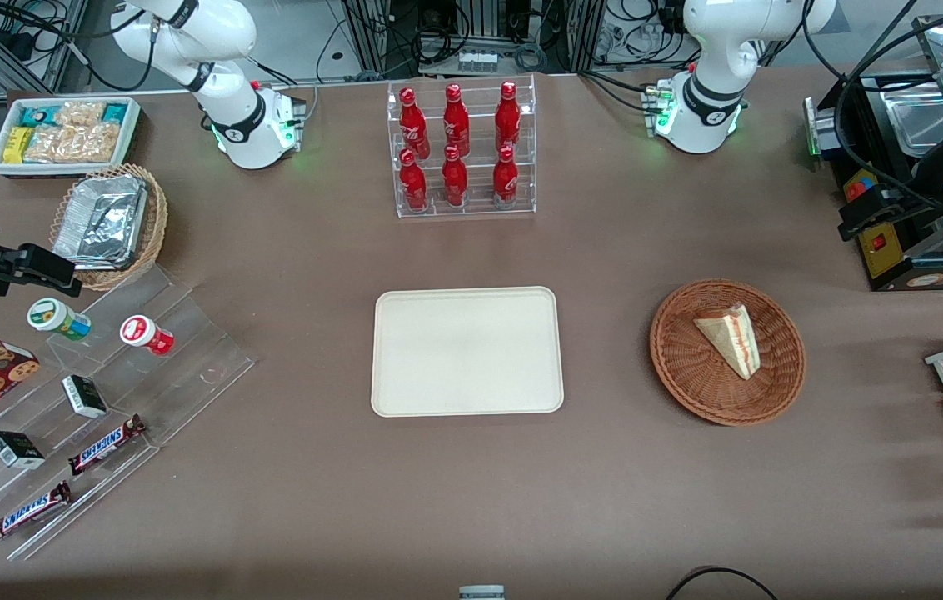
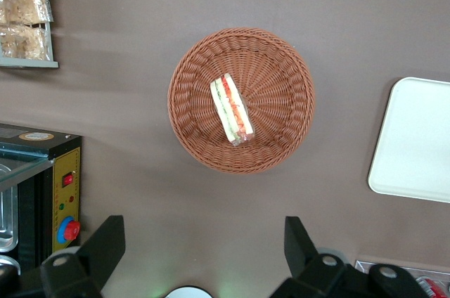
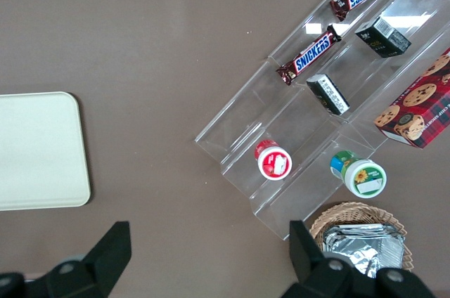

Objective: Place sandwich from basket to tray
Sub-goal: 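Move the left gripper over the sandwich in the wicker basket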

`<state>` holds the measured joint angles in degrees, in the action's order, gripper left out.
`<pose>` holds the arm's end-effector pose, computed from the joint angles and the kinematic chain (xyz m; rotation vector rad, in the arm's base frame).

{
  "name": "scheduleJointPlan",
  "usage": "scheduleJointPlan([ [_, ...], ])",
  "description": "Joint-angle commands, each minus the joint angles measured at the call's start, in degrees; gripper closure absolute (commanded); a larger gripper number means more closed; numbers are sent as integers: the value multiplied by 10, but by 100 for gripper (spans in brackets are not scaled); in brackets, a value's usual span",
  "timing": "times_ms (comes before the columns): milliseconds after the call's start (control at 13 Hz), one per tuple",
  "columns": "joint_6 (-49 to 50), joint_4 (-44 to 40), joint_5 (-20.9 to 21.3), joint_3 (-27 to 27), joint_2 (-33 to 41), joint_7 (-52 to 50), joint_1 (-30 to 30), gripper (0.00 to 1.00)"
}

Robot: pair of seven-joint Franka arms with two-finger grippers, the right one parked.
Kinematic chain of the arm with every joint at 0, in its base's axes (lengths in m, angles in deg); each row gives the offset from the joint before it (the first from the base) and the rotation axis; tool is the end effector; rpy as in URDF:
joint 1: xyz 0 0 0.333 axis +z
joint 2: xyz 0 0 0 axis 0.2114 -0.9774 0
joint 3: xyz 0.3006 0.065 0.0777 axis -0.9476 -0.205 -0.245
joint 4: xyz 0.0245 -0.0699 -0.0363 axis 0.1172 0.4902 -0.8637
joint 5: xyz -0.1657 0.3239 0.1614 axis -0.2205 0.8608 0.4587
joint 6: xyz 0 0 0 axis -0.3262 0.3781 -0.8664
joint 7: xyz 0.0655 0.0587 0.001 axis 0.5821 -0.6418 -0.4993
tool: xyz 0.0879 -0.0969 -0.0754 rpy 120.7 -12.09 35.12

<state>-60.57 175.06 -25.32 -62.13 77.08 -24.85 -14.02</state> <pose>0.5411 -0.0223 0.5896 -3.1042 -0.2435 0.0849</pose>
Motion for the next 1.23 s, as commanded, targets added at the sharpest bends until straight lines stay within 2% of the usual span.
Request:
scheduleJointPlan([
  [0,5,-16,5,3,-8,15,3,0],
  [154,1,-10,5,3,-11,21,3,0],
  [308,-28,31,-2,3,-6,20,5,0],
  [615,-168,158,4,3,5,14,5,0],
  [846,-245,225,4,3,1,-28,5,0],
  [1154,-310,280,5,4,-5,-137,1,0],
])
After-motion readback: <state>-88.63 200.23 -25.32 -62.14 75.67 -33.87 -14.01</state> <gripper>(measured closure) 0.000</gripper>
